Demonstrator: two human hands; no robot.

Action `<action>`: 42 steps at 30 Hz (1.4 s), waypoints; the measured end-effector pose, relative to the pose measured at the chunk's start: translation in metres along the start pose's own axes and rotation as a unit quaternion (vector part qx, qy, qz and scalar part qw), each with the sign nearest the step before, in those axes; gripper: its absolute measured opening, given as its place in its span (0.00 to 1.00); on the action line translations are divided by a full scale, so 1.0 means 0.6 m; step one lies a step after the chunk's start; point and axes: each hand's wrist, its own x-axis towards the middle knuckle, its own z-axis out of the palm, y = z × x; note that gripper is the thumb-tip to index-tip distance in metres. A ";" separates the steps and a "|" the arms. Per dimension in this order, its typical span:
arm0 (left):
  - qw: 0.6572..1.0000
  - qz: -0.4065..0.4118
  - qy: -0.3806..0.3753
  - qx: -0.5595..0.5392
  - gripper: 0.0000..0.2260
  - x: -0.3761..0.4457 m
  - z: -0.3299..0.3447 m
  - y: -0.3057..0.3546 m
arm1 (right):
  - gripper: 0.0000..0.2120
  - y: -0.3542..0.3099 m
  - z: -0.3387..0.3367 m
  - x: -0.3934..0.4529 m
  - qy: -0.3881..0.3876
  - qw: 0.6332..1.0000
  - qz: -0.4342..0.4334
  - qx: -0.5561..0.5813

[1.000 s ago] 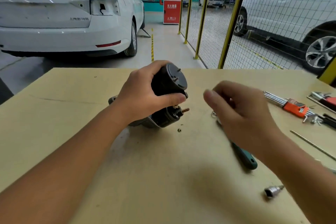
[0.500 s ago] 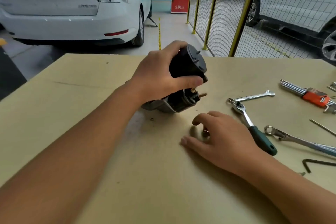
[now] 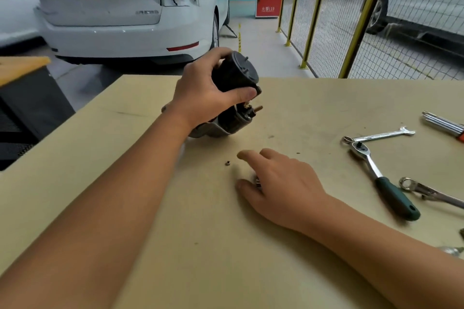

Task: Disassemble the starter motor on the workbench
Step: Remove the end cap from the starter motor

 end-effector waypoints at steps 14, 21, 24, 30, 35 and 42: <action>1.000 -0.011 -0.012 0.015 0.36 0.007 -0.022 -0.007 | 0.07 0.028 -0.023 0.000 -0.019 1.000 0.009 0.004; 0.993 -0.036 -0.110 -0.035 0.30 0.003 -0.008 0.030 | 0.07 0.109 -0.062 -0.039 -0.033 0.992 0.106 0.055; 0.988 -0.046 -0.143 -0.019 0.30 0.004 0.012 0.048 | 0.06 0.123 -0.068 -0.045 0.026 0.985 0.133 0.109; 0.978 -0.050 -0.200 0.035 0.32 0.009 0.021 0.067 | 0.05 0.144 -0.066 -0.055 0.125 0.953 0.166 0.220; 0.965 -0.044 -0.259 -0.006 0.27 0.003 0.017 0.074 | 0.18 0.131 -0.078 -0.050 0.182 0.902 0.195 0.341; 0.940 -0.003 -0.341 0.020 0.21 -0.001 0.030 0.097 | 0.27 0.097 -0.120 -0.012 0.101 0.829 0.172 0.522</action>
